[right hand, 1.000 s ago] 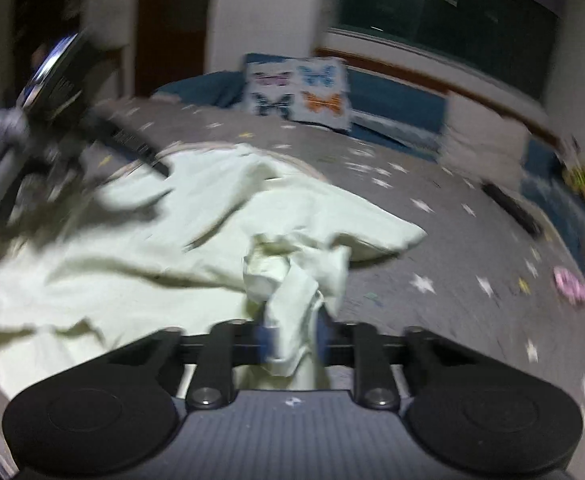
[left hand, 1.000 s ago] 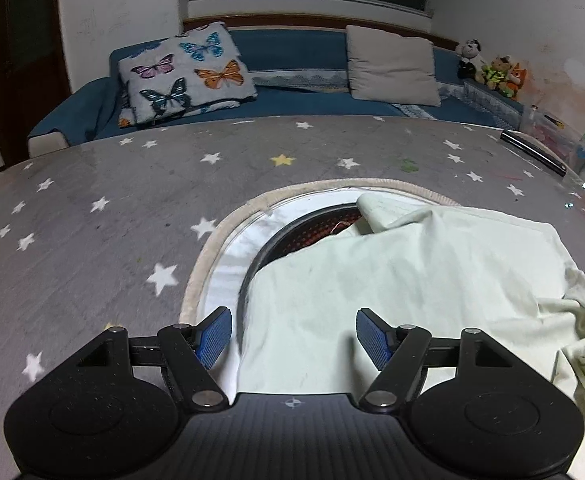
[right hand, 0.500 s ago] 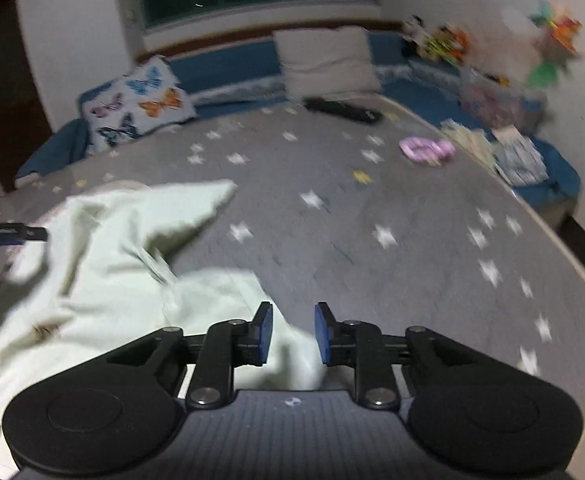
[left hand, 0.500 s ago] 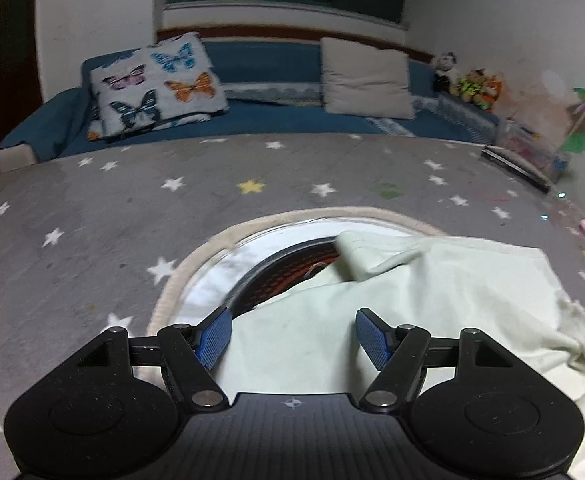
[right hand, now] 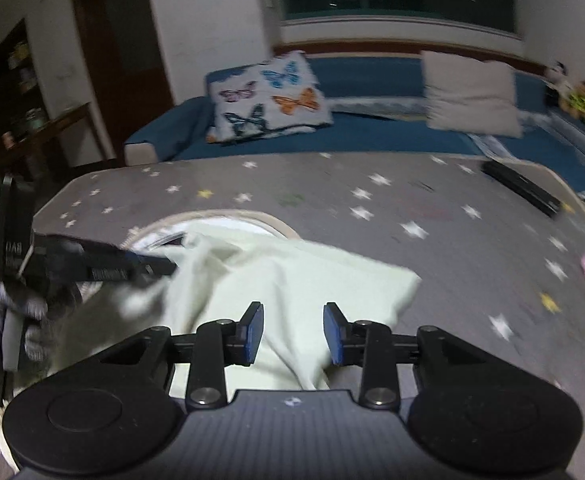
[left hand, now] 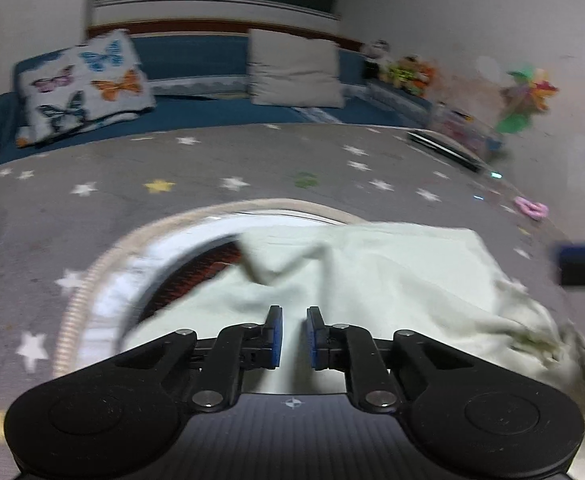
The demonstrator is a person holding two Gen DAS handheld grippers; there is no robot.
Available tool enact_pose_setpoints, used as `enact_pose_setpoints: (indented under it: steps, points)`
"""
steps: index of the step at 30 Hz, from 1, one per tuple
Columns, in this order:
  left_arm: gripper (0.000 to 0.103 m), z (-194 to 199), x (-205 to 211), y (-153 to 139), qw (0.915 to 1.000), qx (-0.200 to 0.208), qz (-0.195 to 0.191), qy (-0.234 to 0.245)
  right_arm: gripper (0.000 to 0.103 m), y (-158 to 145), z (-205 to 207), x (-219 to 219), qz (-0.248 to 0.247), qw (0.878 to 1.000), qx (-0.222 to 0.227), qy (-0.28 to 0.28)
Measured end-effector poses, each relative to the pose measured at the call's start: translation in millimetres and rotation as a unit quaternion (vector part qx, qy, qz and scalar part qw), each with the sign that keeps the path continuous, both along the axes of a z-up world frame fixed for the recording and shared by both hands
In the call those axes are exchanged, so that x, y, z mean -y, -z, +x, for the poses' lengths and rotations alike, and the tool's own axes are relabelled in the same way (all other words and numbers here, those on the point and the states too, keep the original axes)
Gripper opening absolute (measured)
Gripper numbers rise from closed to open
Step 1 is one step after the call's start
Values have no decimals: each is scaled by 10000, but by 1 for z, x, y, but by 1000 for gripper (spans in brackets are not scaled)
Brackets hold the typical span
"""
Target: Fold clothes
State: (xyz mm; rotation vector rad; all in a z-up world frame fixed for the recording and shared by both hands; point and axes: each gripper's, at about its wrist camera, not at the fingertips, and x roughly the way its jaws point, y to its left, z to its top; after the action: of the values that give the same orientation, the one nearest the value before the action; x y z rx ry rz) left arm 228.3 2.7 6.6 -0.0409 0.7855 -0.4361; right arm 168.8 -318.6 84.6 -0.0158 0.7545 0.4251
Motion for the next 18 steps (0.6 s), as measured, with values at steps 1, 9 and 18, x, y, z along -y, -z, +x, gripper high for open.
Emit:
enact_pose_setpoints:
  steps: [1, 9, 18]
  points:
    - [14, -2, 4, 1, 10000, -23, 12, 70, 33, 0, 8, -8, 45, 9999, -16, -112]
    - [16, -7, -15, -17, 9981, 342, 313, -408, 33, 8, 65, -74, 222, 9959, -168, -859]
    - [16, 27, -59, -17, 9877, 187, 313, -1521, 37, 35, 102, -139, 48, 9906, -134, -1361]
